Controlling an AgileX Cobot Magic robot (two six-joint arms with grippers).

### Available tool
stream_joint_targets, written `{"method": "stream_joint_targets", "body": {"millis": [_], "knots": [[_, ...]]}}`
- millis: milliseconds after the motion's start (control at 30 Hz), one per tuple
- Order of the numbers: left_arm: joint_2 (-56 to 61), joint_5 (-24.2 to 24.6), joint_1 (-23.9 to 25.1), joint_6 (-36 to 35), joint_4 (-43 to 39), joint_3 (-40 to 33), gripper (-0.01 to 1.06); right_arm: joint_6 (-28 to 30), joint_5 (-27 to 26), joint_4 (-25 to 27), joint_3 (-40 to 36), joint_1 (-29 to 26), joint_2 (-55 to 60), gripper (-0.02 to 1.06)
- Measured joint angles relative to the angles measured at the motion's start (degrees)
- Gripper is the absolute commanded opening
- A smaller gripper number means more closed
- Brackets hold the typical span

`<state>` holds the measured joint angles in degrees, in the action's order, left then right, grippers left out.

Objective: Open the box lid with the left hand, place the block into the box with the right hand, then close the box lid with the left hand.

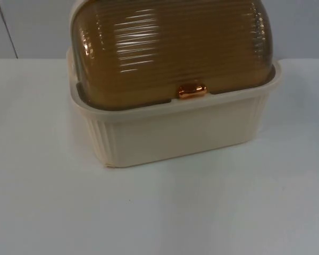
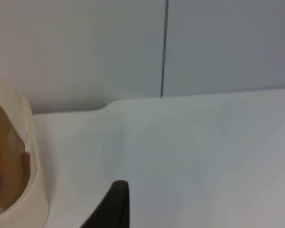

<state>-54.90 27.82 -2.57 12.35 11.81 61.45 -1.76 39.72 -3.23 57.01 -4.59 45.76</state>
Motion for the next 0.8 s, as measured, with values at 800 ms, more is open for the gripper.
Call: {"method": "stream_joint_targets", "body": {"millis": [800], "knots": [[49.6,9.5,4.3,0.7,-4.4,-1.3,1.03,-8.4,3.6,-16.6,-0.5,0.2,-45.5,1.05]]}}
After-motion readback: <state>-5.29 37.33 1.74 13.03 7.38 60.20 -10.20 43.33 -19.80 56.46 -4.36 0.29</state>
